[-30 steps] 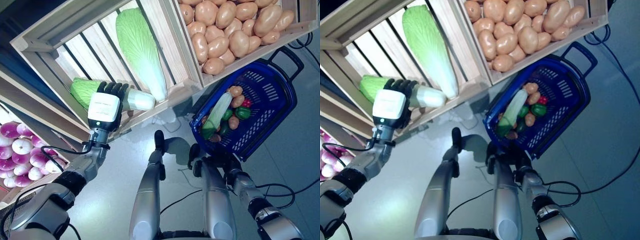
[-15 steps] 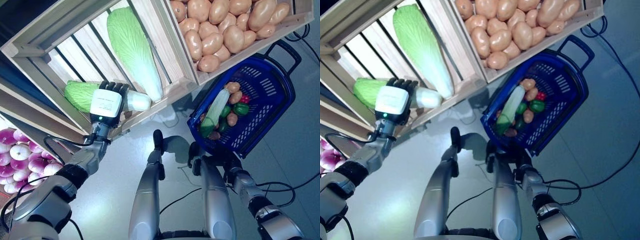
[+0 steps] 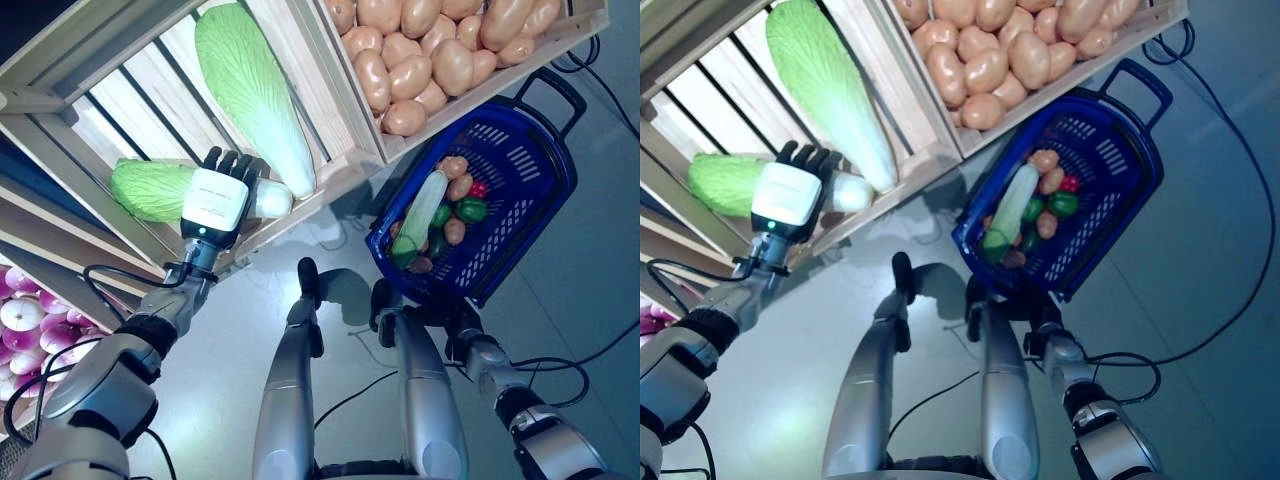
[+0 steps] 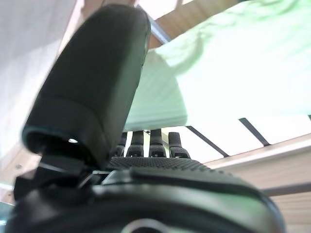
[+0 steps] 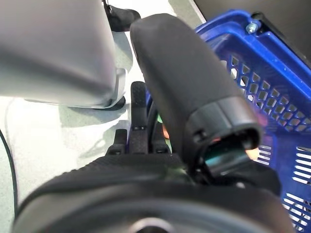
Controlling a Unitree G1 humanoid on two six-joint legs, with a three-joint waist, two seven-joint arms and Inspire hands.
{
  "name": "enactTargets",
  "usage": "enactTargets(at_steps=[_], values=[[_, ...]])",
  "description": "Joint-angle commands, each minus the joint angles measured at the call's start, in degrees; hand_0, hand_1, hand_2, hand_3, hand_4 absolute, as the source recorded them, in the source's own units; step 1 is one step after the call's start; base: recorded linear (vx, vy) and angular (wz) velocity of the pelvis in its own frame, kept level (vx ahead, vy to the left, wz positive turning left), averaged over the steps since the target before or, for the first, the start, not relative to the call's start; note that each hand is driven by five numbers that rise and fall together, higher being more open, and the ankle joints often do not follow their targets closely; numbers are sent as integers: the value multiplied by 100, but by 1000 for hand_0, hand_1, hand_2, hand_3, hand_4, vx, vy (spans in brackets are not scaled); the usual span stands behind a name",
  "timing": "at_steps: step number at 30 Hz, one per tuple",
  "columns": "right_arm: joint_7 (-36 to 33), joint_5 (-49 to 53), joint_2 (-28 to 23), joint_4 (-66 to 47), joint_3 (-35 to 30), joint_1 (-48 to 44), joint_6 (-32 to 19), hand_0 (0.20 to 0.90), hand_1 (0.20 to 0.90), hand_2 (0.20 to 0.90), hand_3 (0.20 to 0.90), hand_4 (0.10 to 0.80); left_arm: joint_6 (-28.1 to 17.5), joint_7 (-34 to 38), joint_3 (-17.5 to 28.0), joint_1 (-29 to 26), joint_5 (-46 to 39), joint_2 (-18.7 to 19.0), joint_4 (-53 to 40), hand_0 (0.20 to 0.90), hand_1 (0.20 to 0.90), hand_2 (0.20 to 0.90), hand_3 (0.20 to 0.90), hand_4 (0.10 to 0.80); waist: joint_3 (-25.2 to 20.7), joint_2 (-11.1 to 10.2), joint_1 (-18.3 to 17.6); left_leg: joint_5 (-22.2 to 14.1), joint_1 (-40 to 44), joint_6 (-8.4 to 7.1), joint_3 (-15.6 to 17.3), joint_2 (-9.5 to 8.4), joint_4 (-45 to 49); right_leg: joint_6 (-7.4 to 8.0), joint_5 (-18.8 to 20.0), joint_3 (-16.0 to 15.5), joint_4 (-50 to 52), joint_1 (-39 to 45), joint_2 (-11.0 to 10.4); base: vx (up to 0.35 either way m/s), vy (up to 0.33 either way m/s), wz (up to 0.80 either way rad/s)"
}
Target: Put vegetables into the basket
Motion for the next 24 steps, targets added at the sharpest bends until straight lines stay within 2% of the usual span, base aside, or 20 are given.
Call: enactTargets(at_steps=[1,11,12,13,14,15,24], values=[[14,68,-210,-29,138,156,-96,900,900,900,900,800,35,549,301,-643,51,-135,120,900,900,900,900,800,-13,3,33,-1083,-242,-283,99,62,1167,201,912,177,-1080,127,212,0,0,0],[-60,138,-140,-151,255,75,-108,900,900,900,900,800,80,813,471,-721,-428,-437,686,900,900,900,900,800,-13,-200,6,-1033,-301,-296,63,69,1077,206,980,169,-1234,104,281,0,0,0],[-37,144,-129,-125,267,67,-129,900,900,900,900,800,53,866,502,-717,-515,-485,794,568,568,568,568,579,-13,-228,9,-1026,-301,-301,43,54,1057,203,980,157,-1250,111,296,0,0,0],[-35,146,-123,-118,271,66,-137,900,900,900,900,800,50,864,505,-716,-526,-495,810,568,568,568,568,579,-13,-232,10,-1024,-301,-302,39,52,1054,203,980,154,-1251,113,298,-13,-30,-1],[-53,145,-88,-128,279,59,-152,900,900,900,900,800,102,846,516,-710,-536,-559,861,349,349,349,349,433,-13,-253,12,-1006,-328,-311,23,54,1056,203,988,143,-1244,94,301,0,0,0],[-56,144,-83,-129,278,55,-151,900,900,900,900,800,103,845,525,-709,-536,-565,867,300,300,300,300,400,-13,-255,12,-1005,-329,-311,21,53,1056,203,989,143,-1245,94,302,0,0,0],[-151,148,-39,-201,341,-8,-122,900,900,900,900,800,76,799,576,-595,-755,-653,983,300,300,300,300,400,-13,-288,44,-981,-290,-325,-29,33,1002,191,970,122,-1292,161,321,0,0,0]])
